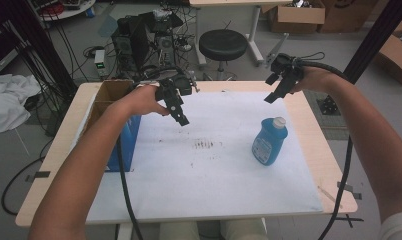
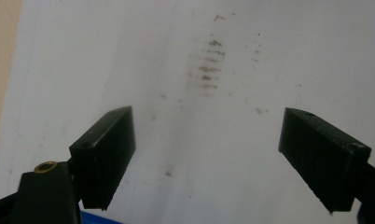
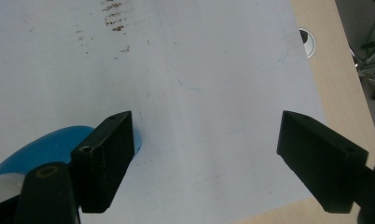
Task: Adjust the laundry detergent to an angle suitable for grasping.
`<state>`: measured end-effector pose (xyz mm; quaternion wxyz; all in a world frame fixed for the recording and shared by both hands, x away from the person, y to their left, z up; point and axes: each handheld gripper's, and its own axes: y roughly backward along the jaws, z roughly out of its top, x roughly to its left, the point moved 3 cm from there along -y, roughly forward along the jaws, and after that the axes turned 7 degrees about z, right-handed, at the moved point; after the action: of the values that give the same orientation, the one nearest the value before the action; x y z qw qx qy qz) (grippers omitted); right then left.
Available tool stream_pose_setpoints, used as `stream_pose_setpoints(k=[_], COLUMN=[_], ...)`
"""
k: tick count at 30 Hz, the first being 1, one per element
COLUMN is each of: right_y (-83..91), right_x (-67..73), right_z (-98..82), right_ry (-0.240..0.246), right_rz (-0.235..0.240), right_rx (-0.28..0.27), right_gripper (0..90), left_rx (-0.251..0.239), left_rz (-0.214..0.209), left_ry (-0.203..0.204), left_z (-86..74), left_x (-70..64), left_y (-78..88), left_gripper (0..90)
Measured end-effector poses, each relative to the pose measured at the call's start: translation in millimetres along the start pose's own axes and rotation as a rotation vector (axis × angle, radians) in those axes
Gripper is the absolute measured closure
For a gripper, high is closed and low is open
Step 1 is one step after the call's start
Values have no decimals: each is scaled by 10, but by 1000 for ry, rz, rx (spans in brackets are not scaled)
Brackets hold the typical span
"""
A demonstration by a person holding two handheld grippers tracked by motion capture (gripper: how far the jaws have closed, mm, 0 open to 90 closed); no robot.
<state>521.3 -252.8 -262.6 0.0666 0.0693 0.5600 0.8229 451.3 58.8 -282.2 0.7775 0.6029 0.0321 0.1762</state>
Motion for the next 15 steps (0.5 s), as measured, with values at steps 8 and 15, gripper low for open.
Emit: stream_pose_setpoints(k=[8,15], right_y=[29,52], right_x=[1,3], right_z=[-4,-23], right_ry=[-4,-8], right_rz=[-7,-10], right_rx=[-9,-20], right_gripper=[189,181], left_rx=[-9,-9], left_rz=[1,12], left_ry=[15,26], left_z=[-21,-35], left_x=[25,23], left_y=[23,45], left_gripper=[191,191])
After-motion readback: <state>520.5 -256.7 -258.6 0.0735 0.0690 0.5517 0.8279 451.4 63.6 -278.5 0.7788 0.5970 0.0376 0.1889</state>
